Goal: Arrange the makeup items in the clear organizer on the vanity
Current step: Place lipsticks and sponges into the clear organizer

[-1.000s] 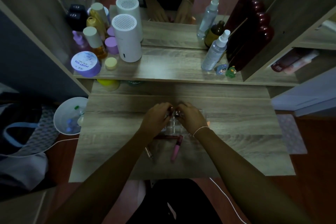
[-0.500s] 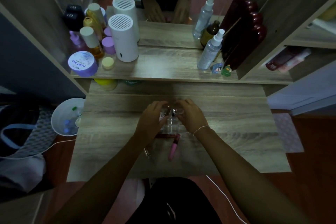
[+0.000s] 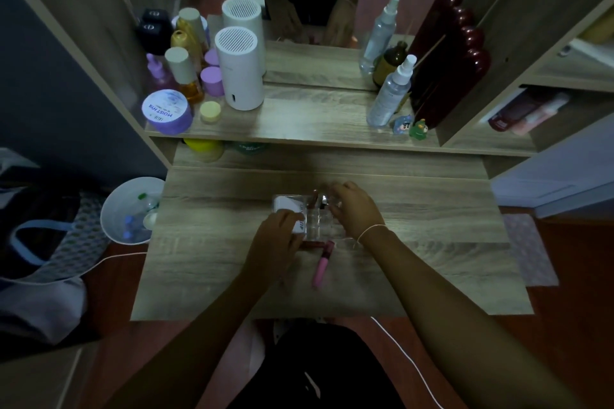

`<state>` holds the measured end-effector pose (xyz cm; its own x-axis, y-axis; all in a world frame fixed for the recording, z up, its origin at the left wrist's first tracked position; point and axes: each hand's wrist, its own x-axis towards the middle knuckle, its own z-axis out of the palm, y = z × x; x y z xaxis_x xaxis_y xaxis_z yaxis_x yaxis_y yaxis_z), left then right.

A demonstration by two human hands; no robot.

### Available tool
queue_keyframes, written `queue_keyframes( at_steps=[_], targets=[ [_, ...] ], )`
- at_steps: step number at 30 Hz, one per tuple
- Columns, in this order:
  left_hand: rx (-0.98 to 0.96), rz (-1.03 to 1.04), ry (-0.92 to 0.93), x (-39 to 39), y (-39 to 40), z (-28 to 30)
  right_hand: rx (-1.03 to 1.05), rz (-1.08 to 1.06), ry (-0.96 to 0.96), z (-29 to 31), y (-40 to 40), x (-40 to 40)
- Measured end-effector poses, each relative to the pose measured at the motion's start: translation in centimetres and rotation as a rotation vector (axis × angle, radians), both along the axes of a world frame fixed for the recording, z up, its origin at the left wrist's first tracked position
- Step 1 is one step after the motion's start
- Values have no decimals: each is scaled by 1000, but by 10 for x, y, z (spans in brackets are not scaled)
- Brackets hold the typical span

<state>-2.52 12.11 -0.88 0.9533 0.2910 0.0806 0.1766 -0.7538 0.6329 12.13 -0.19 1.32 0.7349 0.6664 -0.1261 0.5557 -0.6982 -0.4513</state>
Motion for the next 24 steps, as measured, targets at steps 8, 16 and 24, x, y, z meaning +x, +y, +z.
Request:
queue_keyframes(
  at_steps=[8, 16, 24],
  targets=[
    [156, -99, -34, -12, -12, 2, 104, -88, -8, -6, -22, -42],
    [310, -206, 110, -24, -22, -17, -93, -242, 223, -36, -42, -85],
    [425, -187, 182, -28, -20, -33, -108, -372, 286, -46, -41, -90]
  ],
)
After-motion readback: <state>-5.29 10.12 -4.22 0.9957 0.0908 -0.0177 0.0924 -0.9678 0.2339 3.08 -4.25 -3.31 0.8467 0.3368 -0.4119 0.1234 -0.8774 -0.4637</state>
